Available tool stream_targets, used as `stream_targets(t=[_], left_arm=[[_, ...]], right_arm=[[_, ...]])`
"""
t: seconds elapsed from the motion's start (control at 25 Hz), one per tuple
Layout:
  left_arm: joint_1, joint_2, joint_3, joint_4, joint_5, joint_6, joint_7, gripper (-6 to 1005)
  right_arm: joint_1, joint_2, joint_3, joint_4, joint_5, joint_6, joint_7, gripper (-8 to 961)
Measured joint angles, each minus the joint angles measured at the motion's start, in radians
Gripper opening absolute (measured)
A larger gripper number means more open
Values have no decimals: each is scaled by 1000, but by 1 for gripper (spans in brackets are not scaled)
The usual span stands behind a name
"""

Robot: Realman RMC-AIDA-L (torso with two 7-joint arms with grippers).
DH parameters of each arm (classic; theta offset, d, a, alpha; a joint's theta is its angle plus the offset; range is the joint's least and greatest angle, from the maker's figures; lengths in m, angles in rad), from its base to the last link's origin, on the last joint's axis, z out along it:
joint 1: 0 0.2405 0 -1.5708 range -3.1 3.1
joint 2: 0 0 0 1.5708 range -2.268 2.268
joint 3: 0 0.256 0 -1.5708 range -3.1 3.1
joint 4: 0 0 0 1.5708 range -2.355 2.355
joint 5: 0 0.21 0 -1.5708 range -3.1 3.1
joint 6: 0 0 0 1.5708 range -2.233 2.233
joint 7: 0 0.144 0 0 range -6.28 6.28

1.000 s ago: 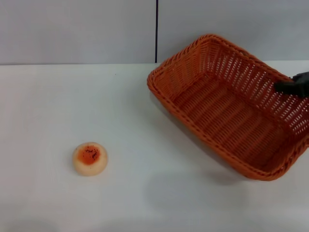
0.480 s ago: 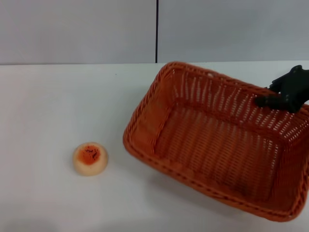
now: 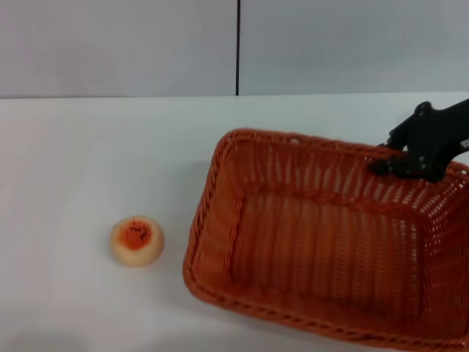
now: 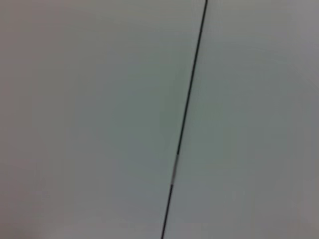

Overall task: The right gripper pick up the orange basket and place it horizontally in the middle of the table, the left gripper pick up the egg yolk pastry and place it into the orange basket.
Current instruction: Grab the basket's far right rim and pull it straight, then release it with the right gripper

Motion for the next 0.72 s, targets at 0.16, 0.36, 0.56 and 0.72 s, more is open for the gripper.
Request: stream_targets(t=[0.16,0.36,0.56,0.72], left_arm=[[-8,-1,5,-22,0,-32,7,809],[-9,0,5,-27,0,-43,8,809],[-9,1,3,-27,0,-51,26,809],[-7,1,-1,-27,-1,-50,35,809]], right_arm=[[1,1,-27,4,1,3,-33,228],[2,1,-39,-12,5,6,-104,240],[10,6,-39,-40,13,3,-188,251],[31,12,-39,-22,14,-7,-226,260]])
